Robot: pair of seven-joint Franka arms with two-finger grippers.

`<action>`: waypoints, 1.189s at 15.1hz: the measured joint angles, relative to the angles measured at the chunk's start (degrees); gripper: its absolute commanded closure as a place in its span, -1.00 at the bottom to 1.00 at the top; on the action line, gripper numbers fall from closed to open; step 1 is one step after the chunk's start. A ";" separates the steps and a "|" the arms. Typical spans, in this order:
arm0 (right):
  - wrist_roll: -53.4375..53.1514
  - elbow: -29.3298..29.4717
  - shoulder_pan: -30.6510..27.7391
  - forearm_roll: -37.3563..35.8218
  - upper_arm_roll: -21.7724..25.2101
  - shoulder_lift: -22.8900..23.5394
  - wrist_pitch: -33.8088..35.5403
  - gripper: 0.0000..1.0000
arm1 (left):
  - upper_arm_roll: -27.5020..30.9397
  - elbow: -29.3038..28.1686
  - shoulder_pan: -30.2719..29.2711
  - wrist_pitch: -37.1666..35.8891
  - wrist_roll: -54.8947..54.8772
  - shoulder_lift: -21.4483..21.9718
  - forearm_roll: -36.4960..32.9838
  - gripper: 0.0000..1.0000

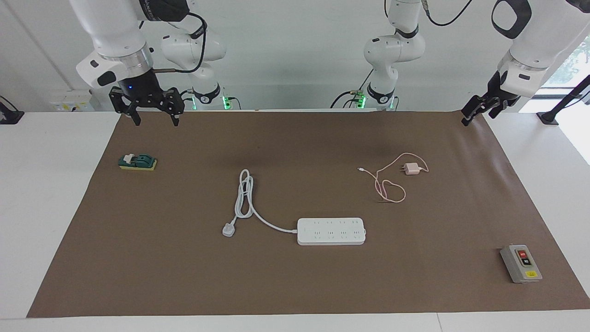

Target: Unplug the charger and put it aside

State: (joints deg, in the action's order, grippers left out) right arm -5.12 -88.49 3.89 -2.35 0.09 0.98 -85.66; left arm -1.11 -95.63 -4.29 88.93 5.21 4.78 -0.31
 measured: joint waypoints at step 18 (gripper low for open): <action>5.75 0.11 -1.93 0.00 0.01 -0.36 0.09 -1.00 | 2.38 0.11 7.00 -0.62 -6.25 -0.70 0.68 -1.00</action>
State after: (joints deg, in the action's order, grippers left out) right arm 0.63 -88.38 1.96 -2.36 0.10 0.61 -85.57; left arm 1.27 -95.52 2.71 88.31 -1.04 4.08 0.37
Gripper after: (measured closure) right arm 0.000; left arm 0.000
